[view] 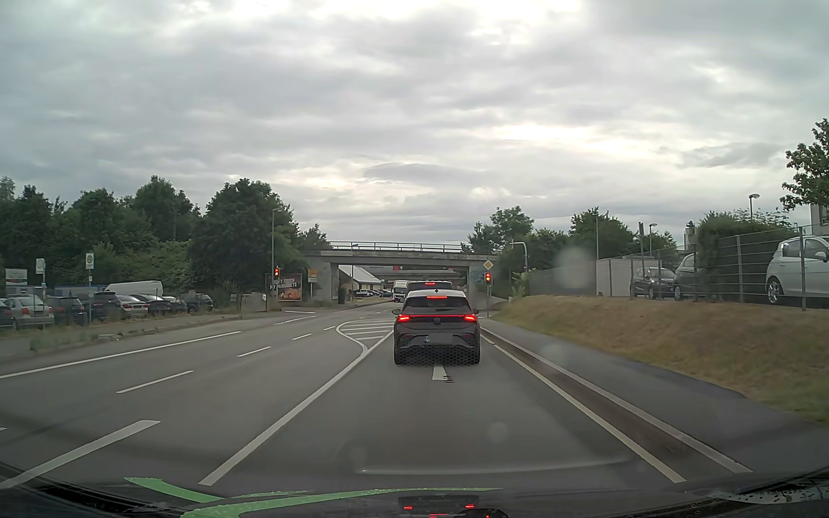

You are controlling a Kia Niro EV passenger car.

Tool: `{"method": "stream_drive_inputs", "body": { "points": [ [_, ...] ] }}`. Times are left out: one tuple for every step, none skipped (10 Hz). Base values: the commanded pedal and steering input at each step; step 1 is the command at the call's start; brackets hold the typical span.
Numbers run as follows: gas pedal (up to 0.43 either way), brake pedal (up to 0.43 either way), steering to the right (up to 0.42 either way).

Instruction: Follow the waypoints while adhering to traffic rules and regulations

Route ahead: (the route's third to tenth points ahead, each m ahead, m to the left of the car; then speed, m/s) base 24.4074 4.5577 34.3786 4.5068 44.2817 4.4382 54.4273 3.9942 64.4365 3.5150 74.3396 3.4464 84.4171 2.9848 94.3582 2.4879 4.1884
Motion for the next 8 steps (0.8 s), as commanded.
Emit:
{"method": "stream_drive_inputs", "body": {
  "points": [
    [0.0, 0.0, -0.001],
    [0.0, 0.0, -0.001],
    [0.0, 0.0, 0.0],
    [0.0, 0.0, -0.001],
    [0.0, 0.0, -0.001],
    [0.0, 0.0, -0.001],
    [0.0, 0.0, -0.001],
    [0.0, 0.0, -0.001]
  ]
}}
